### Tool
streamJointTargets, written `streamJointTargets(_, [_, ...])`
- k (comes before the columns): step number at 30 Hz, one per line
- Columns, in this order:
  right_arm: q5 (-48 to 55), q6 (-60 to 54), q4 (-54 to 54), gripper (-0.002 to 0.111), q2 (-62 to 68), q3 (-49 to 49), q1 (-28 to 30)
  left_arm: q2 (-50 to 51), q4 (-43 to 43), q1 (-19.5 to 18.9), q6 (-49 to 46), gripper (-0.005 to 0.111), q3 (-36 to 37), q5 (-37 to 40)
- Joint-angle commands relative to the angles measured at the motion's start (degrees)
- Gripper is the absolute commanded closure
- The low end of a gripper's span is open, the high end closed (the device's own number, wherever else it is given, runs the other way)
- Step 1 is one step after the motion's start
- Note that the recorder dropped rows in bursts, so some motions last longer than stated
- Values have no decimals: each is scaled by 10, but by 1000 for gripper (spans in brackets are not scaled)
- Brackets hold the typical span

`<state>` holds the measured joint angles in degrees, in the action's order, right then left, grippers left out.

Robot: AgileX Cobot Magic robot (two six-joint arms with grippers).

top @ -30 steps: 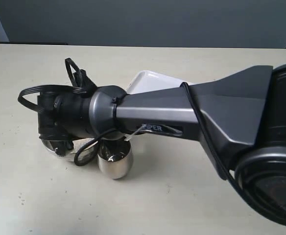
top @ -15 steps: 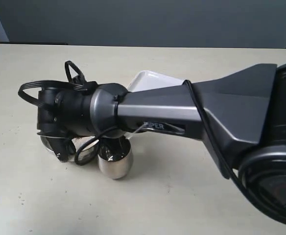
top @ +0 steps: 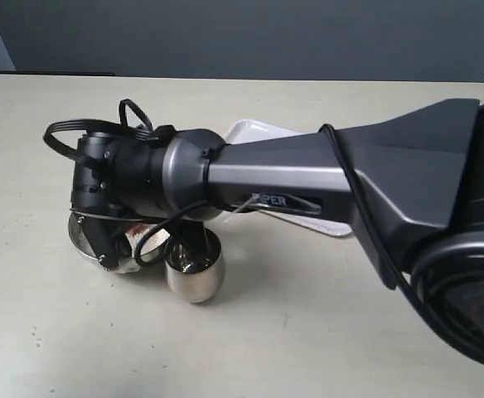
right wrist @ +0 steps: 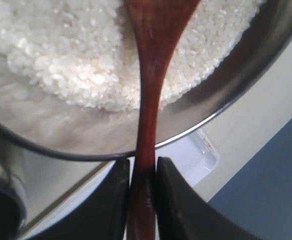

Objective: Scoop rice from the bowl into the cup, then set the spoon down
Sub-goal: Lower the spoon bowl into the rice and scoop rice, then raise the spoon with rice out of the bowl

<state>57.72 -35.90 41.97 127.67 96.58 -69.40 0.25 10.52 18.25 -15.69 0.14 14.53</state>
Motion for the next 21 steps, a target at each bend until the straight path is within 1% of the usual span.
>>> streamJointTargets(1, [2,-9,-7,109,-17,2,5,-2,-1,1,1,106,-1,-8])
streamJointTargets(14, [6,-30,-47,109,-25,2,16,-2,-1,1,1,106,-1,-8])
streamJointTargets(21, [34,-30,-69,109,-31,2,37,-2,-1,1,1,106,-1,-8])
